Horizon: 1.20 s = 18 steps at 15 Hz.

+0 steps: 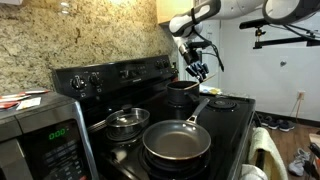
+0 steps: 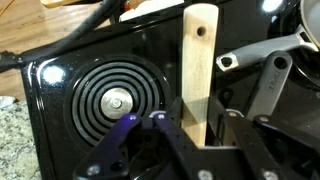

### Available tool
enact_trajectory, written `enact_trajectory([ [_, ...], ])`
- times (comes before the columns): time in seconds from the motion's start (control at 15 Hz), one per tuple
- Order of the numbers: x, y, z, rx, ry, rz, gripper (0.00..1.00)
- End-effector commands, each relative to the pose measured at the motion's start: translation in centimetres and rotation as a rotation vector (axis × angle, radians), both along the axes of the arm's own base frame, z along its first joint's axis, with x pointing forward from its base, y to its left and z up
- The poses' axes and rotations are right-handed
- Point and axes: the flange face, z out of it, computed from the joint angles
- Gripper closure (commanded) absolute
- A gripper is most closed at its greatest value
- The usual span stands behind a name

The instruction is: Put the spatula into the black pot.

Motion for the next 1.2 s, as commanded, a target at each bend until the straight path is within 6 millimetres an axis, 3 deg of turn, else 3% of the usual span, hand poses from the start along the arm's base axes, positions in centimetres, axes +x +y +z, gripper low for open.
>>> enact_trajectory([
  [0.0,1.2,-0.8,-0.8,0.007,0.038,-0.058,0.93],
  [0.47,1.6,-1.0,-1.3,0.058,0.051,-0.084,0.93],
  [0.53,1.6,-1.0,-1.3,0.071,0.050,-0.087,0.52],
  [1.0,1.8,-0.7,0.2,0.125,0.003,-0.083,0.07],
  [1.13,2.2,-0.2,1.6,0.140,-0.051,-0.041,0.00],
])
